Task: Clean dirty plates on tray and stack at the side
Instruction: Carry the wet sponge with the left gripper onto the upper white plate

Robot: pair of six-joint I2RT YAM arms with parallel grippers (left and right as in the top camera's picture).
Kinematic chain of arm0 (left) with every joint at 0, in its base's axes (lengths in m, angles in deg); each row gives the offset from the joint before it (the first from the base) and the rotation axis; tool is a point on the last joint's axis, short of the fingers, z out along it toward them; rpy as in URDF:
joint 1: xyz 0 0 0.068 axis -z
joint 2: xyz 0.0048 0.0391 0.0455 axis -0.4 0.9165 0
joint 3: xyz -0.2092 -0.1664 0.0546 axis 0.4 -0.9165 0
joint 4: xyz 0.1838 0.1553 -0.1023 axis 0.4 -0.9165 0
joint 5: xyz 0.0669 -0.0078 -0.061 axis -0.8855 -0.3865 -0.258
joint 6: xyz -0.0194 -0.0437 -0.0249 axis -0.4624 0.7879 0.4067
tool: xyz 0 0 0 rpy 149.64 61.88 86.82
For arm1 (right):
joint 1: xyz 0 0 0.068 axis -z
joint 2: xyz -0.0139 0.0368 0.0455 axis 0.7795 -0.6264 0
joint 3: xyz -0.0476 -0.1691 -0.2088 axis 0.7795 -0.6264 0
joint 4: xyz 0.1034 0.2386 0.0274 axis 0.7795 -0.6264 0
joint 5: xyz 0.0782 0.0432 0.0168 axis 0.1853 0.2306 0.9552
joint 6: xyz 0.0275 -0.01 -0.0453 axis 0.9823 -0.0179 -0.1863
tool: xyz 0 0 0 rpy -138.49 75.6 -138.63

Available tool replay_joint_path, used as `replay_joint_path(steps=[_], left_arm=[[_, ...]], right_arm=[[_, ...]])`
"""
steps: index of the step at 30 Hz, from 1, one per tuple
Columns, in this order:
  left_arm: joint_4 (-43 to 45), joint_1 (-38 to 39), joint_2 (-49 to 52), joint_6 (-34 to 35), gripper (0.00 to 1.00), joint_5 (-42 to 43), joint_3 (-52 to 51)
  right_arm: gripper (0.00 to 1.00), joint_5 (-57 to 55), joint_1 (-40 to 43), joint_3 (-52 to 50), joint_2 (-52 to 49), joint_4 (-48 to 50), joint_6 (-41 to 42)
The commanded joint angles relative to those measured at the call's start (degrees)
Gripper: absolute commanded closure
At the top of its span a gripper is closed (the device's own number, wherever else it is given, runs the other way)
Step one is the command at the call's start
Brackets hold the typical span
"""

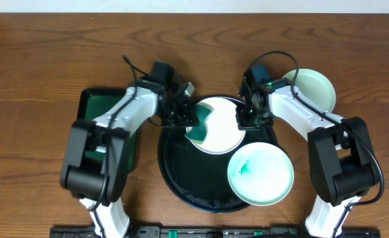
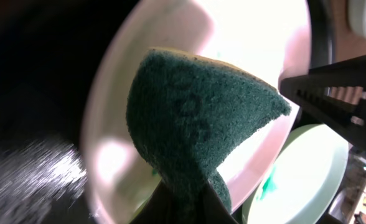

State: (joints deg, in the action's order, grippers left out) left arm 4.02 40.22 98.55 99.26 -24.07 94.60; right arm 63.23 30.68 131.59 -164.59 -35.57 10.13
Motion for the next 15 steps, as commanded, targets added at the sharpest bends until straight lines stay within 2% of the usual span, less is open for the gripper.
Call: replay_joint_path(steps=[1, 15], left_arm=[[1.8, 1.8, 2.4, 2.1, 0.93, 2.5, 1.2], [11.5, 7.7, 9.8, 9.8, 0.93, 2.3, 1.3]], right_arm=[[0.99, 0.3, -2.1, -2.4, -1.2, -1.3, -1.8], [0.99, 0.3, -2.1, -2.4, -1.2, -1.4, -1.8]])
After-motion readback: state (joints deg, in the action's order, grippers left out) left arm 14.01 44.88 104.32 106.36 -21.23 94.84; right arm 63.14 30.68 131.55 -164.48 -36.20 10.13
